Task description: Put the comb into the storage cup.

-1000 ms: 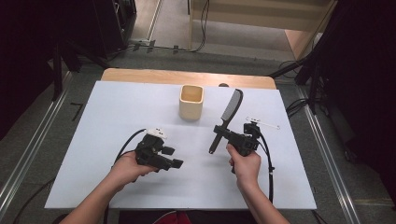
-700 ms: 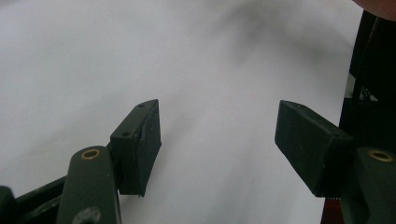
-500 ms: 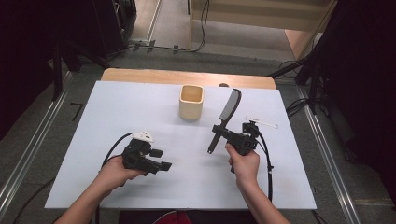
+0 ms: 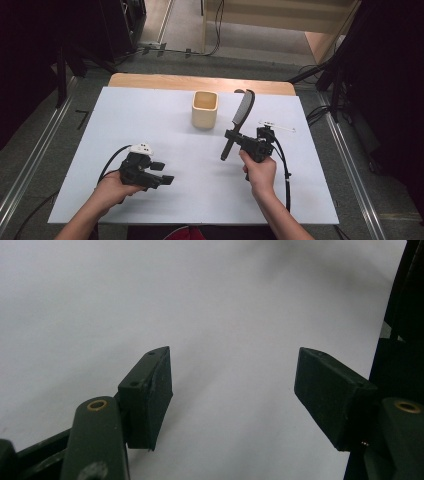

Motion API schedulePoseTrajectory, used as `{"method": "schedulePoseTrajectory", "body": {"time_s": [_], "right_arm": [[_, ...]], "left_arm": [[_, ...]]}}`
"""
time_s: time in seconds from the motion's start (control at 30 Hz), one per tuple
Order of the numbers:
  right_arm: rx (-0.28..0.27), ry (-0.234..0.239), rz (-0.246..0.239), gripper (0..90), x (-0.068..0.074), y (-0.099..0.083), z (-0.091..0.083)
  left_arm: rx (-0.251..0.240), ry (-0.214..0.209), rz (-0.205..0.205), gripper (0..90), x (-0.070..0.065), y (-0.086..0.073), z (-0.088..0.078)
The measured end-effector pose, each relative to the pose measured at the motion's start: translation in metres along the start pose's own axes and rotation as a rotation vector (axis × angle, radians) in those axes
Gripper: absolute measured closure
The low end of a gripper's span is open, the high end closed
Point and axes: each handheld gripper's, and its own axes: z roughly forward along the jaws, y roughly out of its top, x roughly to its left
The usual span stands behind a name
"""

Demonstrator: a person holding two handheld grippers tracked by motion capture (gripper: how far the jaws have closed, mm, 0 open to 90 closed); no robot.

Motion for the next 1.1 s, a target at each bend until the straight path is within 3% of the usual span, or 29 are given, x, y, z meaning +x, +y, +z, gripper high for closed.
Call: {"method": "schedulePoseTrajectory", "body": {"time_s": [0.37,0.67,0.77,1.1], "right_arm": [[-0.011,-0.001,-0.048,69.6,0.008,0.014,0.001],[-0.015,-0.004,-0.063,69.6,0.011,0.026,0.003],[-0.023,-0.002,-0.07,69.6,0.014,0.033,0.004],[-0.04,0.006,-0.067,69.6,0.02,0.053,0.01]], "left_arm": [[-0.003,0.026,0.0,32.5,0.004,-0.008,-0.006],[-0.004,0.038,-0.011,32.5,0.006,-0.011,-0.009],[-0.025,0.007,-0.033,32.5,0.007,-0.012,-0.008],[-0.011,0.039,-0.023,32.5,0.008,-0.012,-0.009]]}}
